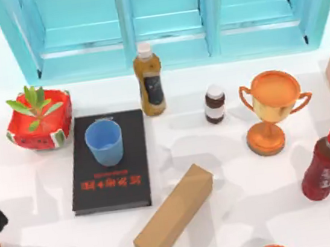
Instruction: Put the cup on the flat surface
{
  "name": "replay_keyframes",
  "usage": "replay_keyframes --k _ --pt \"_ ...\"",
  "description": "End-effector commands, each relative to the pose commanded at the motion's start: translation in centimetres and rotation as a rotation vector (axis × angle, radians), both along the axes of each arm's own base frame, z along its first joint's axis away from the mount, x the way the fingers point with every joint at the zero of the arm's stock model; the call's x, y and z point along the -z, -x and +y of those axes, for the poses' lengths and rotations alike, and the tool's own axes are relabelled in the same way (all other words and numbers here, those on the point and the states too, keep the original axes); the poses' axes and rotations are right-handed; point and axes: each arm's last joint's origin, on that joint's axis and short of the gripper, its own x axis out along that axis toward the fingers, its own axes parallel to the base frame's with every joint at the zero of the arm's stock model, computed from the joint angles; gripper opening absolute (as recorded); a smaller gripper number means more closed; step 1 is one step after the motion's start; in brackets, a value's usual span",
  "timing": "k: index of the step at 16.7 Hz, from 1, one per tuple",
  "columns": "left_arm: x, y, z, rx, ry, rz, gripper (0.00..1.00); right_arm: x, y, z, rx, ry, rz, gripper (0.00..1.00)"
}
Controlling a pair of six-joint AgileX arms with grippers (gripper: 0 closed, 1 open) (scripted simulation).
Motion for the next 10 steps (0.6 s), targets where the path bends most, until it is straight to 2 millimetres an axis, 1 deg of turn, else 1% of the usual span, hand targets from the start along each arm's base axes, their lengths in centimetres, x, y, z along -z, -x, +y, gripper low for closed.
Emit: replay_keyframes --k 3,5,8,10 --pt "-0.1 0.0 0.0 0.001 0.002 0.009 1.00 0.0 0.0 0.0 0.000 0.000 0.000 1.00" --pt "-0.9 0.0 -0.1 0.005 0.015 0.057 1.00 0.0 0.0 0.0 0.000 0.000 0.000 1.00" --pt "-2.9 -0.3 -0.3 0.010 0.052 0.205 1.00 0.0 0.0 0.0 0.000 0.000 0.000 1.00" --pt "-4.7 -0.9 -0.5 0.011 0.085 0.341 1.00 0.0 0.0 0.0 0.000 0.000 0.000 1.00"
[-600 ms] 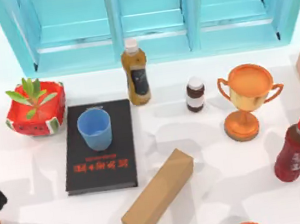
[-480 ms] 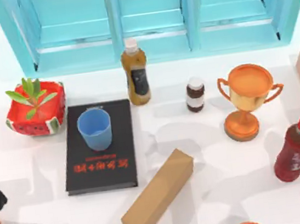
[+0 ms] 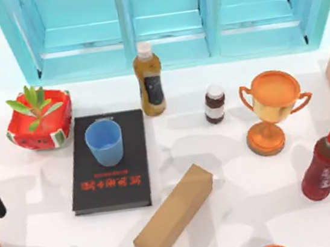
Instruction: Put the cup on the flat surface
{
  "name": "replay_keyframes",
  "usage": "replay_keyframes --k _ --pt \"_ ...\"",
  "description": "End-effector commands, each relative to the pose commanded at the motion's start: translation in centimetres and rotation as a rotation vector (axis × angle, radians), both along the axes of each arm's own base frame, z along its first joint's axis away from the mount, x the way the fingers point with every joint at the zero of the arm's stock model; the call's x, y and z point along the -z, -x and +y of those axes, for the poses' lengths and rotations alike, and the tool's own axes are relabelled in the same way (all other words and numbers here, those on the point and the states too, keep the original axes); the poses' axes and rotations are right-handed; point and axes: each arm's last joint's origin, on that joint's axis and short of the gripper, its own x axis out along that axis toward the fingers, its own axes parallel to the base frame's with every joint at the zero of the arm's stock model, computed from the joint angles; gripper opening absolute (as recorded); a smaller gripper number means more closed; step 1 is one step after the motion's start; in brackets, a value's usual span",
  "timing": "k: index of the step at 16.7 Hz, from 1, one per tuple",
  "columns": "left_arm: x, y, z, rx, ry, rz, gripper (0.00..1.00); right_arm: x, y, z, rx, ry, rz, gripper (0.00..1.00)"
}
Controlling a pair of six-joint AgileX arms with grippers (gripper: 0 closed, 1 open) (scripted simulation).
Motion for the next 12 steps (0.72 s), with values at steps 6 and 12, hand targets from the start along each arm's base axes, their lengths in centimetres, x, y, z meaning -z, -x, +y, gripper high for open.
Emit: replay_keyframes --k 6,12 --pt "-7.3 -5.5 -1.9 0.001 0.092 0.463 1.00 0.0 0.0 0.0 0.000 0.000 0.000 1.00" --pt "-11.7 -15.2 -7.5 0.039 0.110 0.816 1.00 0.0 0.0 0.0 0.000 0.000 0.000 1.00"
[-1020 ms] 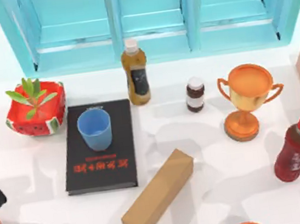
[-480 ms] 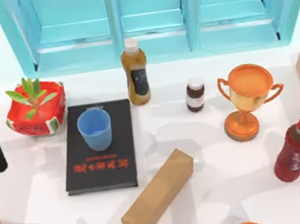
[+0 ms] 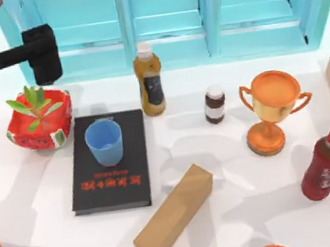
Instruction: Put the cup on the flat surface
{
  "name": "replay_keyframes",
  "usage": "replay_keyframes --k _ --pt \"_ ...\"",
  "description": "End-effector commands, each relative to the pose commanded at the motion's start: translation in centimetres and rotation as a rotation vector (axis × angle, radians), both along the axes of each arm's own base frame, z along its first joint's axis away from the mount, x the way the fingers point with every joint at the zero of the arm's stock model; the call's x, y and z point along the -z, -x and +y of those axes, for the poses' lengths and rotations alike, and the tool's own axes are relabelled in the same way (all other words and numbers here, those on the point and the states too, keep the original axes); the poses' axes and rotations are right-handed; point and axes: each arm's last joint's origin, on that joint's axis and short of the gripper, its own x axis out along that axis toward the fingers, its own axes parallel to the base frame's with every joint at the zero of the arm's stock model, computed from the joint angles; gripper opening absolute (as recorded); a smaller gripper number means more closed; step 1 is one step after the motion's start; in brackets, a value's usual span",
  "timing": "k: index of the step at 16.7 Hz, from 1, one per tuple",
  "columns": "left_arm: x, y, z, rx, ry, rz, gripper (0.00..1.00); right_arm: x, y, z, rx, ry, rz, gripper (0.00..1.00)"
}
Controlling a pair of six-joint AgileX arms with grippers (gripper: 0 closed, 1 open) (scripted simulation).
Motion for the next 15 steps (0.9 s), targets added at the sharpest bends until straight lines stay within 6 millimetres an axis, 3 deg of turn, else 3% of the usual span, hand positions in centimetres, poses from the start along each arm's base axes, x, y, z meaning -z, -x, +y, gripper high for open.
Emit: replay_keyframes --k 4,9,12,15 --pt "0.8 -5.1 -5.5 0.062 -0.028 0.155 1.00 0.0 0.0 0.0 0.000 0.000 0.000 1.00" --pt "5.3 -8.4 -11.2 0.116 -0.122 0.344 1.00 0.0 0.0 0.0 0.000 0.000 0.000 1.00" --pt "6.9 -9.0 -12.4 0.125 -0.159 0.402 1.00 0.0 0.0 0.0 0.000 0.000 0.000 1.00" --pt "6.9 -9.0 -12.4 0.125 -0.160 0.405 1.00 0.0 0.0 0.0 0.000 0.000 0.000 1.00"
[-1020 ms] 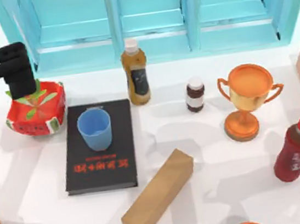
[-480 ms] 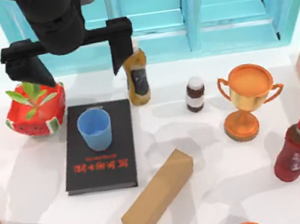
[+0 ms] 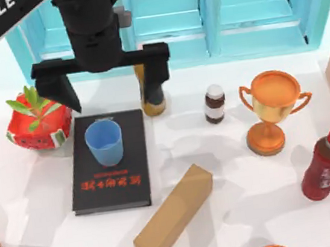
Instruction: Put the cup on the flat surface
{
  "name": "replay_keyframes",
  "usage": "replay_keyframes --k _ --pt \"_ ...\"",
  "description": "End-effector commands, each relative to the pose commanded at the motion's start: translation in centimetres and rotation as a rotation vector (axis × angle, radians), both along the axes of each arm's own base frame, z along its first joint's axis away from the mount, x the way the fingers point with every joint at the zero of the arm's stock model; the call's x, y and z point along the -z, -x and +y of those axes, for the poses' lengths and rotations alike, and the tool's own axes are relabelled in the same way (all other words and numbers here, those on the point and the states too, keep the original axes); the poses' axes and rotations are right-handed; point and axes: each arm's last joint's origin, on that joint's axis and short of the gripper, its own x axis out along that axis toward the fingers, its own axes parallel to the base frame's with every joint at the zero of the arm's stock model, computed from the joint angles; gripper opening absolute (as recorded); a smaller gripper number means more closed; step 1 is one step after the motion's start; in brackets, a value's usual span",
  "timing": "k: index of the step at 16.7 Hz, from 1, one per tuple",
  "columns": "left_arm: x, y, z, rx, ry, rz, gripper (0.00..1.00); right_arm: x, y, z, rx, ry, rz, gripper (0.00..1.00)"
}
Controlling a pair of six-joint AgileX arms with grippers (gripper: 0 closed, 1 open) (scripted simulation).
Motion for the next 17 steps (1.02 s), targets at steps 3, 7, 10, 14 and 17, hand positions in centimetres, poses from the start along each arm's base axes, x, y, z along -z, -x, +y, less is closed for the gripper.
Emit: replay_keyframes --k 3,7,10,14,17 --pt "0.1 -0.1 0.2 -0.004 0.001 0.000 1.00 0.0 0.0 0.0 0.000 0.000 0.000 1.00" --pt "3.1 -0.3 0.0 0.000 -0.001 0.002 1.00 0.0 0.0 0.0 0.000 0.000 0.000 1.00" --pt "6.9 -0.4 -0.1 0.000 0.004 -0.007 1.00 0.0 0.0 0.0 0.000 0.000 0.000 1.00" --pt "10.0 0.0 0.0 0.000 0.000 0.000 1.00 0.0 0.0 0.0 0.000 0.000 0.000 1.00" --pt "10.0 0.0 0.0 0.000 0.000 0.000 1.00 0.0 0.0 0.0 0.000 0.000 0.000 1.00"
